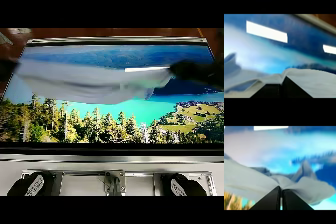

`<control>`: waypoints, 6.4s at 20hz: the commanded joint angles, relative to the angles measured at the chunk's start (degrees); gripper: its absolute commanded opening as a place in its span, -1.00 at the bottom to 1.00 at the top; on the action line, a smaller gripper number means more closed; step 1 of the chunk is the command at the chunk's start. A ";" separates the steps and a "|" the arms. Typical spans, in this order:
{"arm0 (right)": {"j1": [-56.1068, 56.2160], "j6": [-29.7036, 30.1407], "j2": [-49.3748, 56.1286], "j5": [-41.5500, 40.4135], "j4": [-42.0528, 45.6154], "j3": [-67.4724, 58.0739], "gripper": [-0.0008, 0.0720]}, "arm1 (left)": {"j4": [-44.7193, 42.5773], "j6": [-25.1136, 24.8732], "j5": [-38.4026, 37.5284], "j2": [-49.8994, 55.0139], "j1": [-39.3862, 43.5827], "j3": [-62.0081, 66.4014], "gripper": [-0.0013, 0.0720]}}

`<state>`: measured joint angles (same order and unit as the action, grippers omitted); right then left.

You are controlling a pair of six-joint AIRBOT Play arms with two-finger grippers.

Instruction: Fold the shirts.

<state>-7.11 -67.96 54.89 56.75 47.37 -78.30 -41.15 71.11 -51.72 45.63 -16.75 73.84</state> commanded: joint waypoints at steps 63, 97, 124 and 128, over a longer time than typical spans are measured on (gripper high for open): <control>5.86 -24.92 31.01 12.26 31.08 12.96 -0.79 | -12.00 5.70 -10.45 41.22 0.55 -13.00 -0.87; -13.77 -13.49 12.50 17.22 21.53 33.20 0.58 | -18.58 -4.72 -18.34 30.58 -14.10 -41.88 0.18; -13.73 -9.03 9.64 5.99 7.52 57.83 0.18 | -12.11 -6.78 -22.25 23.54 -11.78 -41.72 -0.87; -13.77 -3.08 9.64 13.09 6.58 55.17 -0.79 | -12.15 -8.11 -20.44 22.86 -11.80 -41.59 -0.88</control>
<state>-20.84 -75.31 64.55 65.58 55.59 -21.69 -53.45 64.01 -73.65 69.01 -28.53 32.12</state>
